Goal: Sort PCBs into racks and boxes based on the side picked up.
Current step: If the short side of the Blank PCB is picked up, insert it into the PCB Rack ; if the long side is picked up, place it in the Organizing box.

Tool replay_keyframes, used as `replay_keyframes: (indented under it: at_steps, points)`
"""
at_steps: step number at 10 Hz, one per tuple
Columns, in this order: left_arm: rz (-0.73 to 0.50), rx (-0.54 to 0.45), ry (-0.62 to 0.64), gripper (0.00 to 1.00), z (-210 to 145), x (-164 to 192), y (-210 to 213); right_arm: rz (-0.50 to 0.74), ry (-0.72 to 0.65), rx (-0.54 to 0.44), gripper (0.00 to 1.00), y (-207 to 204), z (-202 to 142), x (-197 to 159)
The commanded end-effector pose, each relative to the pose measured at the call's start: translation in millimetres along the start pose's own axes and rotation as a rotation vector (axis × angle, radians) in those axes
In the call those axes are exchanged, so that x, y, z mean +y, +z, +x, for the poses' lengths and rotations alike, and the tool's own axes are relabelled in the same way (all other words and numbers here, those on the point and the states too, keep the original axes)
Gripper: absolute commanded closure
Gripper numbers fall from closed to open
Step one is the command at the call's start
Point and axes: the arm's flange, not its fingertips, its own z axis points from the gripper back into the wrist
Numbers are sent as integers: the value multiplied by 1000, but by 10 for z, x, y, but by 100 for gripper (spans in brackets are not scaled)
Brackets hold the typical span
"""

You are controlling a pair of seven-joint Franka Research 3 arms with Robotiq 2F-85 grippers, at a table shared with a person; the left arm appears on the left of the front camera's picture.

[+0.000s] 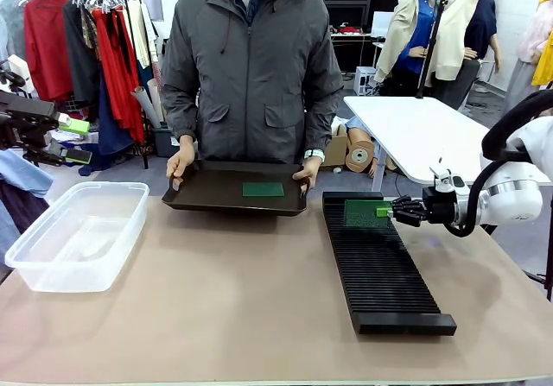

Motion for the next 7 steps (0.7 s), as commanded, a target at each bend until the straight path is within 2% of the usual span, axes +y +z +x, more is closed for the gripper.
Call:
replay_keyframes:
  at_steps: [1,7]
  points:
    - [-11,1,10,0,0,-23,9,-27,1,-20,100,-9,5,-53]
    - [-11,1,10,0,0,-23,9,-19,-10,1,100,-38,24,-110]
